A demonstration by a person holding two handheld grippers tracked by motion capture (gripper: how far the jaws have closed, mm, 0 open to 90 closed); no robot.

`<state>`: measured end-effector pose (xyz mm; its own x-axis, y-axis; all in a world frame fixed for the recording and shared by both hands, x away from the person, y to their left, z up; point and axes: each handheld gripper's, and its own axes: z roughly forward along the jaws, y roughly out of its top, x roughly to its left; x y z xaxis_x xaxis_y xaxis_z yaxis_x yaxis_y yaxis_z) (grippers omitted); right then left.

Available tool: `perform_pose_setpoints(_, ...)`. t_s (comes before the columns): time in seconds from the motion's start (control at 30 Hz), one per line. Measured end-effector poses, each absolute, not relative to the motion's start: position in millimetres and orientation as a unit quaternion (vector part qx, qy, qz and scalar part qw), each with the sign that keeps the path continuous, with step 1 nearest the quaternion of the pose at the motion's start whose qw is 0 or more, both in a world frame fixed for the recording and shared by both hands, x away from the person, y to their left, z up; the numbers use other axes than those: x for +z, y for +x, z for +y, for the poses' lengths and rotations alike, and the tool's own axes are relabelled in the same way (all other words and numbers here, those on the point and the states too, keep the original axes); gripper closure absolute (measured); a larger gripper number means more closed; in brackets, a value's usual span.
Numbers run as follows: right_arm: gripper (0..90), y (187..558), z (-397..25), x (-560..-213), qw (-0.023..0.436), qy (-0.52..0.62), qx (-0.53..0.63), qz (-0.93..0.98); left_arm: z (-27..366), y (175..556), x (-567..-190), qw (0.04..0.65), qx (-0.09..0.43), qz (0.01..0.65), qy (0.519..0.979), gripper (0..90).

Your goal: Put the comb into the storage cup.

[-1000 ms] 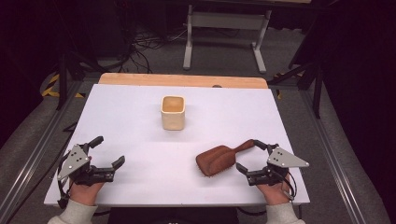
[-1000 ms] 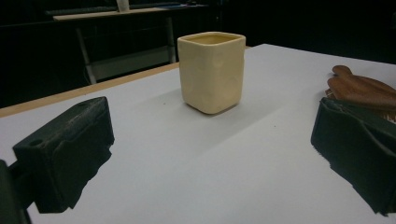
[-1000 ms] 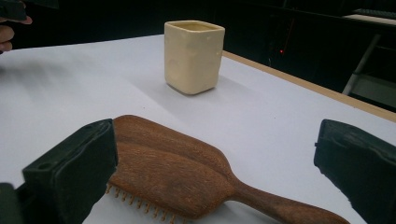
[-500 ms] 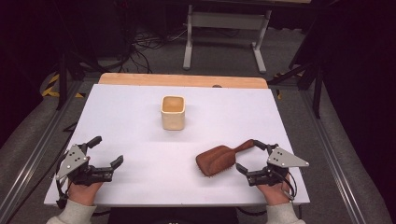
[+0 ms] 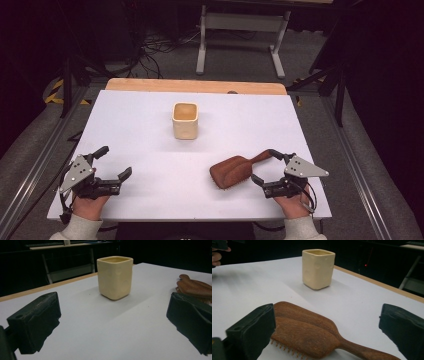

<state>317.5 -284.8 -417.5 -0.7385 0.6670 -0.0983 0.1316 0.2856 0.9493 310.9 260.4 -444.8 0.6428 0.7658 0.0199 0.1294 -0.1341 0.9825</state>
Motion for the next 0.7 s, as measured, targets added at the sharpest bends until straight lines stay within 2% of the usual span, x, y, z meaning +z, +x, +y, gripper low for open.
perform_pose_setpoints(0.13,5.0,329,-278,-410,0.227,0.26,0.516,0.784,260,311,-445,0.573,0.275,0.32,0.702,0.3)
perform_pose_setpoints(0.7,7.2,379,-266,-383,0.195,0.269,0.471,0.817,260,312,-446,0.573,0.271,0.316,0.706,0.3)
